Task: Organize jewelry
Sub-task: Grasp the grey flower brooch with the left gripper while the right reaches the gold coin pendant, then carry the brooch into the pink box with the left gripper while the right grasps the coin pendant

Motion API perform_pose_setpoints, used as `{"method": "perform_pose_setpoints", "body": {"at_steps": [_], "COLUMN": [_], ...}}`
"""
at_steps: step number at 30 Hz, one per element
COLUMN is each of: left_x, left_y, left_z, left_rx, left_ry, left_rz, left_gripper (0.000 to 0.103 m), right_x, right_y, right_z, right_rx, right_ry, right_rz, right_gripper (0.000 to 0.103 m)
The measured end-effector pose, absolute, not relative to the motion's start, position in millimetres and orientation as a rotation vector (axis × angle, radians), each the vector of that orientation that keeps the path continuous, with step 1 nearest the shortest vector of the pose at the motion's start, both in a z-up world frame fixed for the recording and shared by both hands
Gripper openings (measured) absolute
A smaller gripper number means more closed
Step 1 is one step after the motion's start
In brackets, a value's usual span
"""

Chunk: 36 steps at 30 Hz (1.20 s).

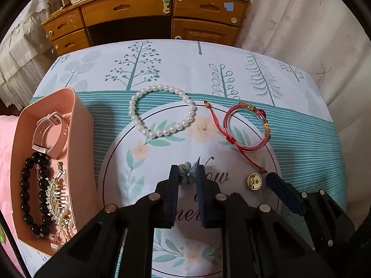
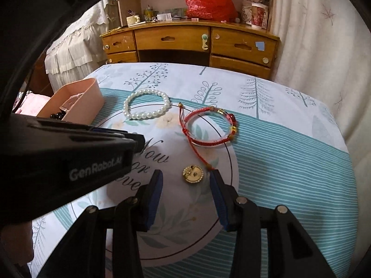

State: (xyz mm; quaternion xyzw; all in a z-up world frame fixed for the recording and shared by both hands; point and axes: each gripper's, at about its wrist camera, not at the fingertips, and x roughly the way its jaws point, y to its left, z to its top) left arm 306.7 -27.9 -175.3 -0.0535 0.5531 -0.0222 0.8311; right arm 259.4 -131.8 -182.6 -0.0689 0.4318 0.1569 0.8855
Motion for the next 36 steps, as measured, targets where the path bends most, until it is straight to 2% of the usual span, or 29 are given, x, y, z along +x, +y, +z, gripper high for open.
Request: {"method": "perform_pose_setpoints", "body": {"at_steps": [9,11,15,16,23,36], "left_x": [302,300,297,296,284,262], "left_y": [-13,-12,-6,-5,8,77], "left_z": [-169,-166,-157,-155,-132,-90], "left_rx": [-0.167,-0.160,-0.179,-0.179,-0.143,-0.115], "left_ry": [1.179,1.172,1.156,1.151,1.111,1.042], "left_rz": [-0.028,-0.021,-0.022,-0.022,-0.035,-0.039], "left_gripper": [0.012,0.012,0.012,0.012,0.012,0.012], "right_x": [260,260,261,262,260,232], "right_y": [-128,-127,-123,-122,-118,-74], "right_z": [-184,-184,-183,-183,-180,-146], "right_rx": [-0.160,-0.171,-0.180,-0.180,-0.197,0.031], "right_ry": [0.898,0.897,0.891,0.891,0.873,0.838], "right_rz": [0.315,0.304,0.307,0.306,0.293,0.338], "right_gripper": [0.042,0.039,0.020,0.019,0.019,0.019]}}
